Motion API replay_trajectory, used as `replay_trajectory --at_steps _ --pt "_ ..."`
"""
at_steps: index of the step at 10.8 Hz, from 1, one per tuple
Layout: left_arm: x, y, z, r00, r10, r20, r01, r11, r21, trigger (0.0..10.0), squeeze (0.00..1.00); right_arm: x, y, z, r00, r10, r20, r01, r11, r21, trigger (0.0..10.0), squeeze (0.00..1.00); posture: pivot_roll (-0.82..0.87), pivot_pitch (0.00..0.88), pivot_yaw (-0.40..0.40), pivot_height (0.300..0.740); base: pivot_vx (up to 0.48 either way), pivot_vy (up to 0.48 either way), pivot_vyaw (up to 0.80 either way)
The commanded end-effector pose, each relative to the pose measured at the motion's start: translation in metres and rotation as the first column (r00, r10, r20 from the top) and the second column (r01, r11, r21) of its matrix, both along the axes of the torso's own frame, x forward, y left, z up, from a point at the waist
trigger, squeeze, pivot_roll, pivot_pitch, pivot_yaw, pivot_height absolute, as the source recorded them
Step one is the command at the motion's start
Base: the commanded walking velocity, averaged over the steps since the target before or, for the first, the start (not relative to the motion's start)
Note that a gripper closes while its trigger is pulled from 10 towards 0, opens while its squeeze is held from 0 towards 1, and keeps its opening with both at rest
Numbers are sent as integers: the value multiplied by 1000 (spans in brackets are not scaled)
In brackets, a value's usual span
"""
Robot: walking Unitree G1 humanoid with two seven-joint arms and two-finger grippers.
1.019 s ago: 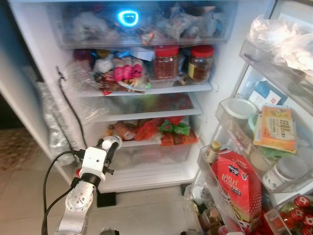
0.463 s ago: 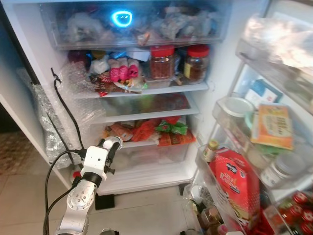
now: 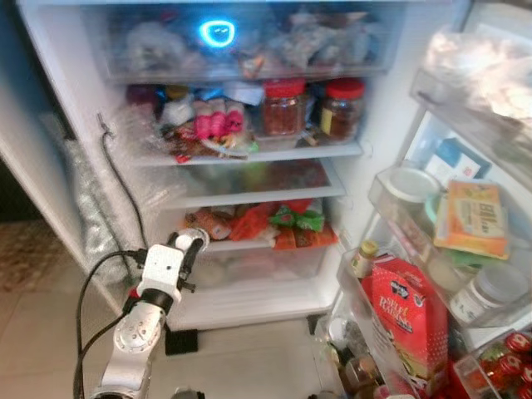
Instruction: Restocking fridge
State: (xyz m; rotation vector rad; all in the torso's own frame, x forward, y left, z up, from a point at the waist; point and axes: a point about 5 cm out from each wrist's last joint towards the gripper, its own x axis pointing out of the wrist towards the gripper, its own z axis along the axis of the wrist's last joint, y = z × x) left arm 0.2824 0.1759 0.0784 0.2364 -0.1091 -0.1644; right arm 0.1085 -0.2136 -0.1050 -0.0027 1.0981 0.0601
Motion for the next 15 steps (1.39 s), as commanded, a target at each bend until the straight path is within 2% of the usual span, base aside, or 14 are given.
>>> replay_trajectory --at_steps 1,4,6,15 --pt "2 -1 2 1000 -5 4 5 1000 6 10000 0 1 10 -1 1000 28 -1 -28 999 30 10000 0 -164 0 -13 658 259 0 0" --pt "2 -1 2 1000 -6 4 6 1000 7 10000 0 1 10 -1 999 38 -2 -38 999 27 10000 0 -166 0 -13 658 269 0 0" --pt "2 -2 2 1000 -8 4 8 1000 7 10000 0 1 9 -1 999 41 -2 -41 999 23 10000 0 -165 0 -13 658 276 0 525" --pt "4 -2 3 1000 -10 2 10 1000 11 10000 0 1 11 -1 1000 28 -6 -27 999 42 10000 0 -163 0 -11 658 285 0 0"
